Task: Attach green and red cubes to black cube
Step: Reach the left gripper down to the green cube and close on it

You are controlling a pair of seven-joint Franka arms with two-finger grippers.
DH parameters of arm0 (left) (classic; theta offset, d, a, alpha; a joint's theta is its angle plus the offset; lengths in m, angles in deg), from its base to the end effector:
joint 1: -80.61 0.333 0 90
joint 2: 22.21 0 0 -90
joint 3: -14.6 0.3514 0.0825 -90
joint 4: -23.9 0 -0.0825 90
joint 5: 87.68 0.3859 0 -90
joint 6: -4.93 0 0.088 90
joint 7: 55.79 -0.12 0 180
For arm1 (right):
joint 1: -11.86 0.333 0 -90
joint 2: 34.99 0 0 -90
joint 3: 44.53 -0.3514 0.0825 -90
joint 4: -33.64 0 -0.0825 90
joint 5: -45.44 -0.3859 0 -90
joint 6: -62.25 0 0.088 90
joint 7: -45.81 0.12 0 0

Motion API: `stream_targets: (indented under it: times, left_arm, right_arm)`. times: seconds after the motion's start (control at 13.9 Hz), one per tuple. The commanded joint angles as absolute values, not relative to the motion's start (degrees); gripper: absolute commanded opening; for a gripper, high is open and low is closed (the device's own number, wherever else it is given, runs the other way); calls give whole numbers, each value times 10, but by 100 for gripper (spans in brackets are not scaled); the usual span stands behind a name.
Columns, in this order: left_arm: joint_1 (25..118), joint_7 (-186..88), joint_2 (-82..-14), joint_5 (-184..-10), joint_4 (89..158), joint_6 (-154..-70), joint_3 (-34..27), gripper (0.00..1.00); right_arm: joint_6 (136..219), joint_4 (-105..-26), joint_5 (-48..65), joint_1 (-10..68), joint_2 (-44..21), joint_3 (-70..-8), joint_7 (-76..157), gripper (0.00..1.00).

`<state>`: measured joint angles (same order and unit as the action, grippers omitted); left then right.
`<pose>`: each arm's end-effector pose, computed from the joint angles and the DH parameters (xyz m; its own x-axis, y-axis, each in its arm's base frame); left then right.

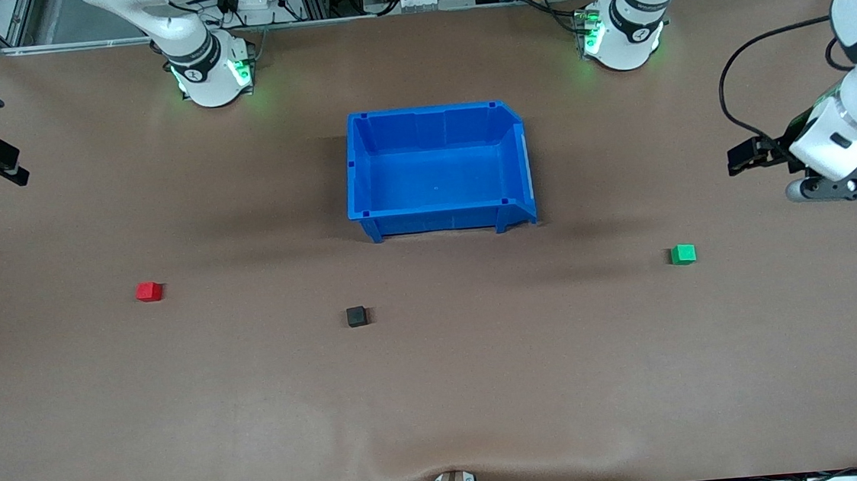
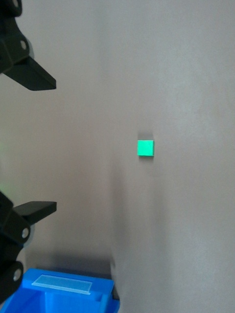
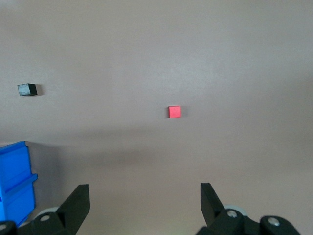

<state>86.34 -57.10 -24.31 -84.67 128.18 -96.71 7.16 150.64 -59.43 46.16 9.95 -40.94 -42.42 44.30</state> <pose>0.5665 -0.0107 0.5249 0.9945 -0.0634 -0.0836 -0.0673 -0.9968 -0.0437 0.5161 -0.0390 0.6748 0.9988 -0.0440 0.0219 -0.0442 -0.9990 0.0093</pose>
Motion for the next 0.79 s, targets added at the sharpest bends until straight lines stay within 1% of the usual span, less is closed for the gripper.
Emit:
stream_targets:
  times: [0.0, 0.29, 0.72]
  left_arm:
    - [865, -583, -261, -842, 1287, -996, 71, 100]
    - [879, -583, -284, -840, 1319, -1059, 71, 100]
    - [882, -584, -339, -838, 1320, -1126, 70, 100]
  right_arm:
    - [1502, -586, 456, 93, -403, -428, 440, 100]
    - [1501, -585, 456, 96, -400, -431, 440, 100]
    - [1505, -586, 456, 93, -385, -430, 440, 100]
